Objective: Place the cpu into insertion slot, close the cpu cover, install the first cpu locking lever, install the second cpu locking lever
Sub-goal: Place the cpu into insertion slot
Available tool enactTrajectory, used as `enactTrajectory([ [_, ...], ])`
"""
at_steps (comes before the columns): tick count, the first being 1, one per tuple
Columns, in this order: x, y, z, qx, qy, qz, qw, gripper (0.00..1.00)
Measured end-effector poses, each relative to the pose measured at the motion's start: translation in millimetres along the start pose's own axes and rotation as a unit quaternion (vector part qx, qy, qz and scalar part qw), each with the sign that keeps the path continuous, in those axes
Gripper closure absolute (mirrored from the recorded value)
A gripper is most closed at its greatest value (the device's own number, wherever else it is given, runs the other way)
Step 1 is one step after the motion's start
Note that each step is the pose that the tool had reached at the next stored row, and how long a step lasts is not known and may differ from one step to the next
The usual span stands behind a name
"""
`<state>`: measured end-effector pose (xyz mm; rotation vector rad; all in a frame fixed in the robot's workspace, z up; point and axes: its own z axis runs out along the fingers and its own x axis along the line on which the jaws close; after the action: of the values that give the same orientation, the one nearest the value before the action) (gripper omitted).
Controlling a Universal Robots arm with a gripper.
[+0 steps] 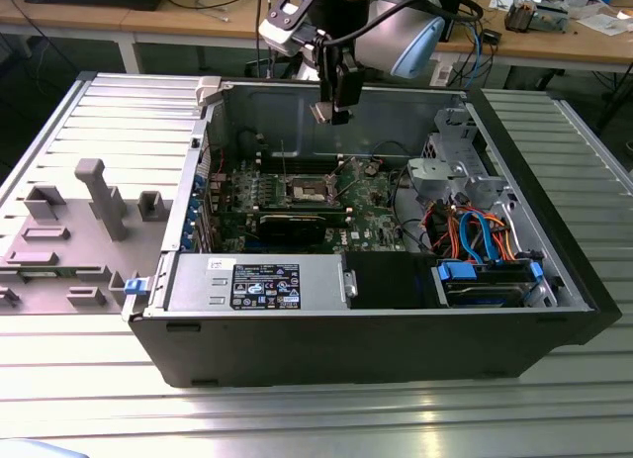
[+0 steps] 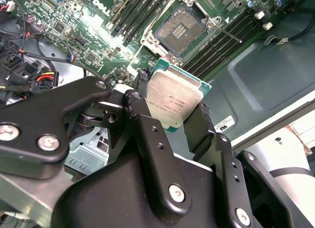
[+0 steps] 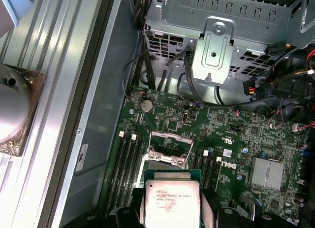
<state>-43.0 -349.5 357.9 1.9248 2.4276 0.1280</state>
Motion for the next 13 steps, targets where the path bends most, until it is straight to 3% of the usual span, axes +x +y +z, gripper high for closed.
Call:
enactTrajectory([
  [13,0.0,-0.1,1.5,-0.0001,-0.0005,0.006,0.99998,0.46],
])
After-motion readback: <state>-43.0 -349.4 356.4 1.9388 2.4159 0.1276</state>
